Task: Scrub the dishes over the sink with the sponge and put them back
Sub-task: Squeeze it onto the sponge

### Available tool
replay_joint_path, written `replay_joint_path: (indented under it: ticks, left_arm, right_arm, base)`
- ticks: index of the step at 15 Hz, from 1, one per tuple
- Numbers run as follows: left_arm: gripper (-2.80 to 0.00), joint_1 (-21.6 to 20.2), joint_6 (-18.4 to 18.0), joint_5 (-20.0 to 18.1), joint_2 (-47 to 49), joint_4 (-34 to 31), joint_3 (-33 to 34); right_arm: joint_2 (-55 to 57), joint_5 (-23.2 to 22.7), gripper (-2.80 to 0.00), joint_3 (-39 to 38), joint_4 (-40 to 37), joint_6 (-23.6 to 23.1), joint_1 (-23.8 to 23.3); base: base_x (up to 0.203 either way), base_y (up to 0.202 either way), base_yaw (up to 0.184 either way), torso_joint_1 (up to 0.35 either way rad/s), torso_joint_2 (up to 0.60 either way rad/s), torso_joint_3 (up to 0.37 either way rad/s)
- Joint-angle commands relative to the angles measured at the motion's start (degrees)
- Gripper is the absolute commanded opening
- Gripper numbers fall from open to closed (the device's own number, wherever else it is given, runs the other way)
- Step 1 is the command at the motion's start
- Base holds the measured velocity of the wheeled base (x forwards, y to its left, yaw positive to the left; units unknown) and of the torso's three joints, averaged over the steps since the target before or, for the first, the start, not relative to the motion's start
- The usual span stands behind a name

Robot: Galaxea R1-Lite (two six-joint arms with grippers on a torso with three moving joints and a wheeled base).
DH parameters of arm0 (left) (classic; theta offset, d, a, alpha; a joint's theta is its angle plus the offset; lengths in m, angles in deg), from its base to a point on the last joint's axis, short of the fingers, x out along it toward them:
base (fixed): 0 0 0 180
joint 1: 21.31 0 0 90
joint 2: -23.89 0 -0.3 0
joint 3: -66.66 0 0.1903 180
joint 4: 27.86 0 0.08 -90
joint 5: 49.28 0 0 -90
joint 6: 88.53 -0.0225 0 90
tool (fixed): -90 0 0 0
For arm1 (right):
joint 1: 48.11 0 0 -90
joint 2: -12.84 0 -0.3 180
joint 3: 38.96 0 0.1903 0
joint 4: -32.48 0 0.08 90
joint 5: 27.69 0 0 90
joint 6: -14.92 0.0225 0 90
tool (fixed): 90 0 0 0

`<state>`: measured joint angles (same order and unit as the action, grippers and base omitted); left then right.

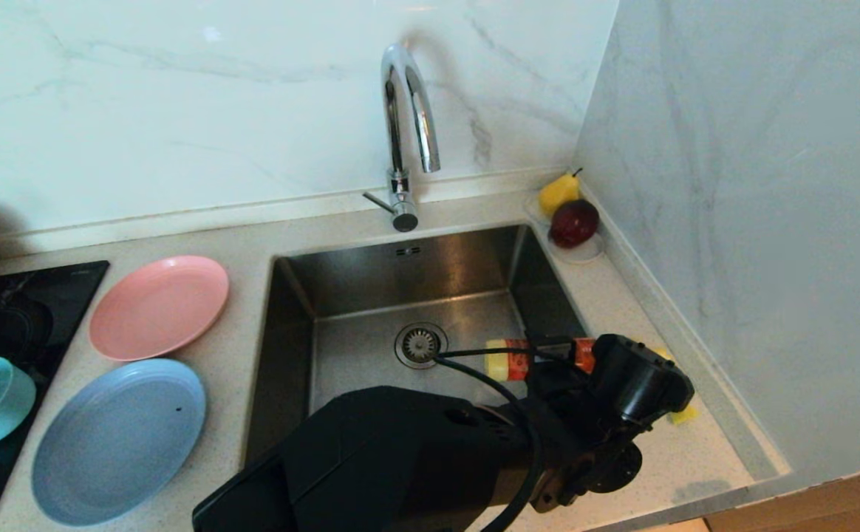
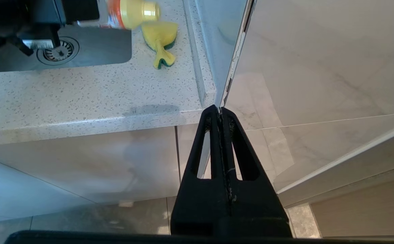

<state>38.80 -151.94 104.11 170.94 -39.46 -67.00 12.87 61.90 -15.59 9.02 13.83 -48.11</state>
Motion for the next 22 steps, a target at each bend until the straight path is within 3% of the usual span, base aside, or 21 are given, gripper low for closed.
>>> replay_joint_path:
  ticks: [1, 22]
  left_arm:
    - [-2.80, 0.09, -0.28, 0.50, -1.06, 0.45, 0.00]
    - [-2.80, 0.81, -0.11, 0.85, -0.19, -0.52, 2.19]
  right_arm:
    - [-0.02, -0.03, -2.80, 0.00, 0.01, -0.05, 0.00]
    - [-0.02, -0.03, -2.80, 0.00, 0.01, -0.05, 0.00]
  base:
    - [0.000, 0.000, 0.000, 0.000, 0.00, 0.000]
    - [0.000, 0.000, 0.000, 0.000, 0.00, 0.000]
